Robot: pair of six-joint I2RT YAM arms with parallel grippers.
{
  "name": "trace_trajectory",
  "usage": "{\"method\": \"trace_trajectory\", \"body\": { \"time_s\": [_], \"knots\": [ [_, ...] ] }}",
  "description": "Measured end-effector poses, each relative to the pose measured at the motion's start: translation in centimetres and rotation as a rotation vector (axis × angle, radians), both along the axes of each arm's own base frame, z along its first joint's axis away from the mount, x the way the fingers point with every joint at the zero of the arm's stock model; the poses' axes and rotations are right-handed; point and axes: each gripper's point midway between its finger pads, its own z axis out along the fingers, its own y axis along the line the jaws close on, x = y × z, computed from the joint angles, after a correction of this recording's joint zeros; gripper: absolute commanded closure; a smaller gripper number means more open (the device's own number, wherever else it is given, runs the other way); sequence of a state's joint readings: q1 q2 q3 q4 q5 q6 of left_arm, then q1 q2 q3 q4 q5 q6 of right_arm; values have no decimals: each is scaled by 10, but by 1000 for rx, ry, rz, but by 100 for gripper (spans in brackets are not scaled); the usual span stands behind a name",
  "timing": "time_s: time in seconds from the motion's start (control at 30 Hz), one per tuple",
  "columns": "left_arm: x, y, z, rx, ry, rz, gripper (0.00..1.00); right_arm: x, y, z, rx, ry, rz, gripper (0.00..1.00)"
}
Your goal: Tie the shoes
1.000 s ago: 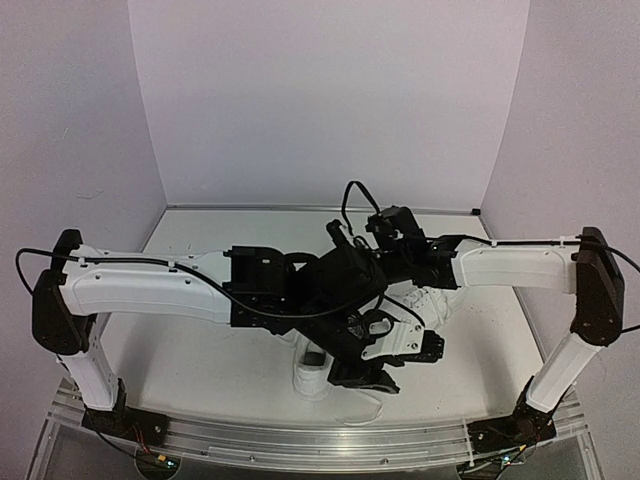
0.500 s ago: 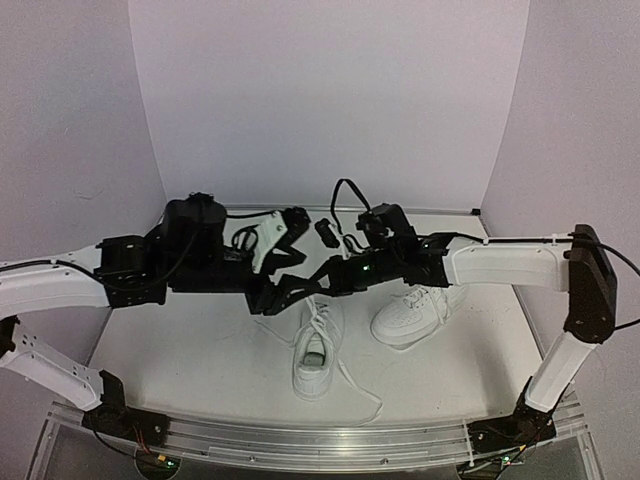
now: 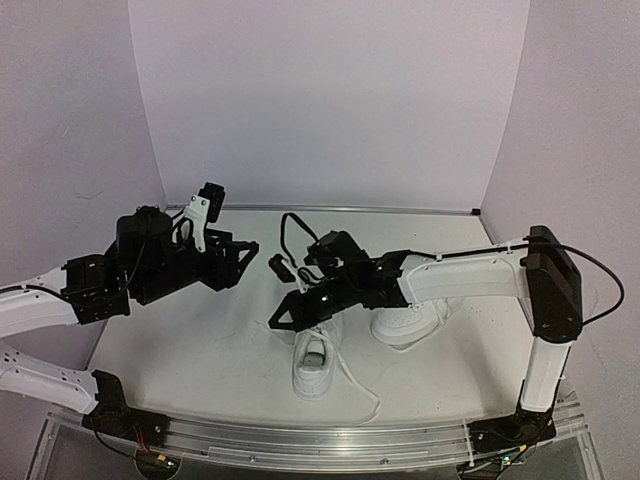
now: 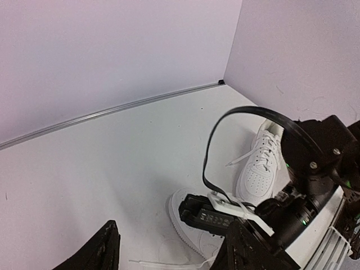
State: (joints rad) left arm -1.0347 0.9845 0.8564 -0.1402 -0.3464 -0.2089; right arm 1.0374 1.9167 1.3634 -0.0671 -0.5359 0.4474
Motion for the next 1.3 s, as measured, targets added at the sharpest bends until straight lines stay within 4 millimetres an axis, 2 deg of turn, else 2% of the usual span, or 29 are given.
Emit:
{"method": "trace_trajectory", "body": {
  "time_s": [0.13, 0.2, 0.27, 0.37, 0.53, 0.63, 0.7, 0.8, 1.1, 1.2, 1.3],
  "knots": [
    [7, 8, -12, -3, 51, 49, 37, -10, 1, -6, -27, 0, 26, 65],
    [12, 11, -16, -9, 71, 67, 37, -9, -2, -6, -40, -12, 22, 58],
    [16, 14, -19, -14, 88, 80, 37, -9, -8, -3, -53, -24, 14, 57],
    [22, 15, -27, -15, 116, 81, 37, -7, -19, 19, -48, -66, -3, 57],
    [21, -1, -49, 28, 172, 11, 39, 0, -41, 73, 0, -173, -48, 66],
    [17, -14, -66, 66, 211, -57, 42, 9, -55, 86, -10, -217, -77, 68],
    [12, -24, -75, 90, 237, -111, 43, 13, -62, 79, -47, -224, -86, 69],
    [5, -34, -85, 105, 275, -184, 43, 16, -71, 58, -125, -211, -83, 71],
    [0, -40, -90, 84, 323, -250, 44, 13, -76, 0, -273, -158, -29, 75],
    [0, -41, -95, 89, 341, -256, 44, 13, -76, -12, -301, -146, -18, 79],
    [1, -41, -96, 87, 349, -261, 45, 14, -74, -14, -307, -145, -13, 85]
  ]
}}
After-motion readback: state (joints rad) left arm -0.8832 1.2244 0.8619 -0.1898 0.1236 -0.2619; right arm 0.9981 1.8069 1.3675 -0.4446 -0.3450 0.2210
